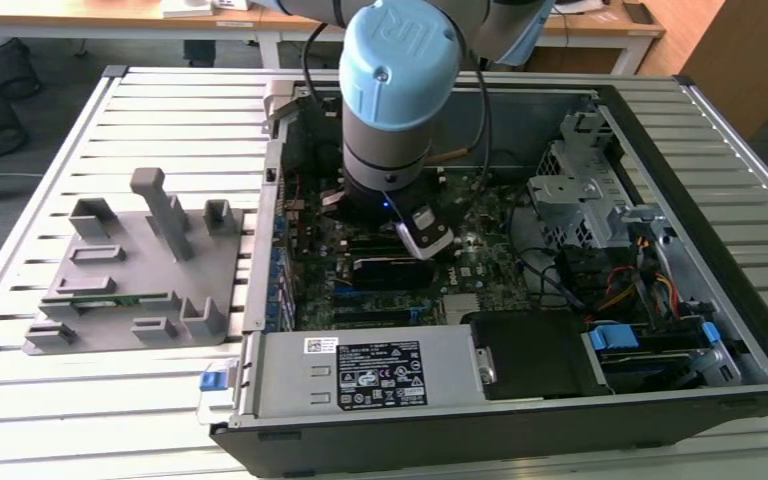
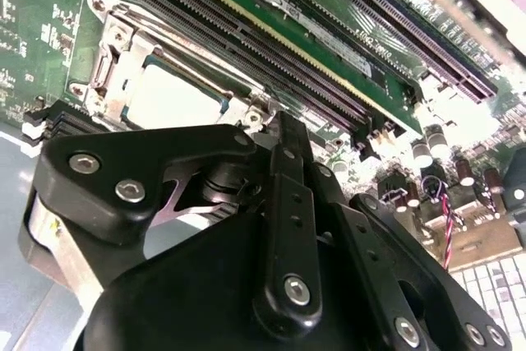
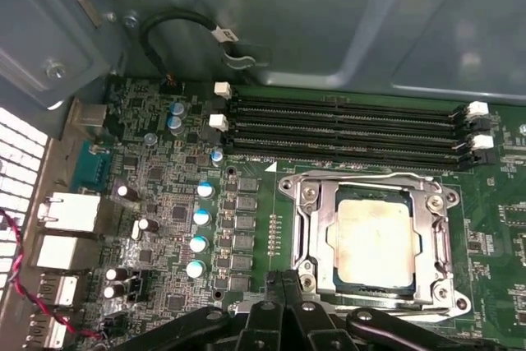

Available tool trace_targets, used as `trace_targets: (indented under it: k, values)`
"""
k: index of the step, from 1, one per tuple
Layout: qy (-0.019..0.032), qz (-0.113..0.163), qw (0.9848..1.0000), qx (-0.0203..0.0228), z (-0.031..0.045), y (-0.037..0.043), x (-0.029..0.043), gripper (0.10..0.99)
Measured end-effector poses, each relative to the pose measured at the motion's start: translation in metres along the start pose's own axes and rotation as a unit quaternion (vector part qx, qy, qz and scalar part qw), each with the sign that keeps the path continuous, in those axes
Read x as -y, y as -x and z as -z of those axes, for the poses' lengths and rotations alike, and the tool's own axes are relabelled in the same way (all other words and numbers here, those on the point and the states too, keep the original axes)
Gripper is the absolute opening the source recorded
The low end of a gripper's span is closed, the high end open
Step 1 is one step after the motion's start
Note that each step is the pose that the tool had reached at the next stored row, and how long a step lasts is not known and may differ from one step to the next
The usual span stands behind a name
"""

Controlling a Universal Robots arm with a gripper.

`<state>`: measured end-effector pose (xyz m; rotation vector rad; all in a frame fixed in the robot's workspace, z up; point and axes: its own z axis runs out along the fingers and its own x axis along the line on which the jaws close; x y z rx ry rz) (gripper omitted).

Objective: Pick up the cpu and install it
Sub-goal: 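Install the second cpu locking lever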

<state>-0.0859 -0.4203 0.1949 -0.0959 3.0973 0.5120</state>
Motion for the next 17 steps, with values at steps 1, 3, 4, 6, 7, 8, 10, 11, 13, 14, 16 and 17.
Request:
trace_targets:
  k: [1,3,4,6,7,8,10,11,13,14,16,17]
  values:
    - [0.0001,0.0,1.0,0.0,0.0014,0.0,-0.0005,0.106]
    - [0.0002,0.0,1.0,0.0,0.0036,0.0,-0.0012,0.106]
    - [0.0002,0.0,1.0,0.0,0.0044,0.0001,-0.0015,0.106]
    - [0.0001,0.0,1.0,0.0,0.0058,0.0001,-0.002,0.106]
    - [0.0001,0.0,1.0,0.0,0.0065,0.0001,-0.0022,0.106]
    - [0.0002,0.0,1.0,0.0,0.0072,0.0001,-0.0025,0.106]
    - [0.0002,0.0,1.0,0.0,0.0098,0.0001,-0.0033,0.106]
    - [0.0002,0.0,1.0,0.0,0.0112,0.0002,-0.0038,0.106]
    - [0.0001,0.0,1.0,0.0,0.0143,0.0002,-0.0048,0.106]
    - [0.0001,0.0,1.0,0.0,0.0157,0.0002,-0.0053,0.106]
    - [0.0002,0.0,1.0,0.0,0.0184,0.0002,-0.0062,0.106]
    - [0.0001,0.0,1.0,0.0,0.0196,0.0002,-0.0067,0.106]
